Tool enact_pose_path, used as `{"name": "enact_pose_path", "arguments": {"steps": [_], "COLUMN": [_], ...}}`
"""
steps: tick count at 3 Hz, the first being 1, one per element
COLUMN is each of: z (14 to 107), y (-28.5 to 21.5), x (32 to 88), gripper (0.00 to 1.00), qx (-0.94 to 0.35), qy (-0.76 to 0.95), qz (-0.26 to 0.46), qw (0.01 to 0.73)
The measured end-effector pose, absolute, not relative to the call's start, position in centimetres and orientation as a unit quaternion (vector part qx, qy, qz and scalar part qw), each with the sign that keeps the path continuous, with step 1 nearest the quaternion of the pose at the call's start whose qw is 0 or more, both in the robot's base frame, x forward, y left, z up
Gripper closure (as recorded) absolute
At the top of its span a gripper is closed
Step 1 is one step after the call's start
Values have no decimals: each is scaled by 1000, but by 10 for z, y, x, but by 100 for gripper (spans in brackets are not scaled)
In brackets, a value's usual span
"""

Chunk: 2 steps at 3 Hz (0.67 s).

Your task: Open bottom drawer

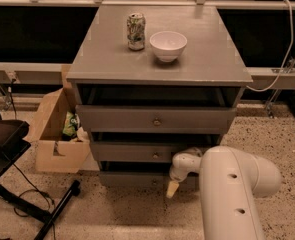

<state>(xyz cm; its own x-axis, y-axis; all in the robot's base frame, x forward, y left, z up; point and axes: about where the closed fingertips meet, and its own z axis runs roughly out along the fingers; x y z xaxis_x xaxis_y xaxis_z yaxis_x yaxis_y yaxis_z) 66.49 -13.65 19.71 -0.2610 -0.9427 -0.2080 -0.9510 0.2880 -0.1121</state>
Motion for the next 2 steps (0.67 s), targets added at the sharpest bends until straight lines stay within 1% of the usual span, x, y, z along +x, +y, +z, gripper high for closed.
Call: {"name": "enact_pose_path", "arguments": {"steps": [1, 2], "z": [197, 166], "y": [-137, -147], "x": [665, 645], "gripper": [0, 26], "qx": [-596, -580], "qy": [794, 811], "qz": [18, 44], "qw": [118, 59]}}
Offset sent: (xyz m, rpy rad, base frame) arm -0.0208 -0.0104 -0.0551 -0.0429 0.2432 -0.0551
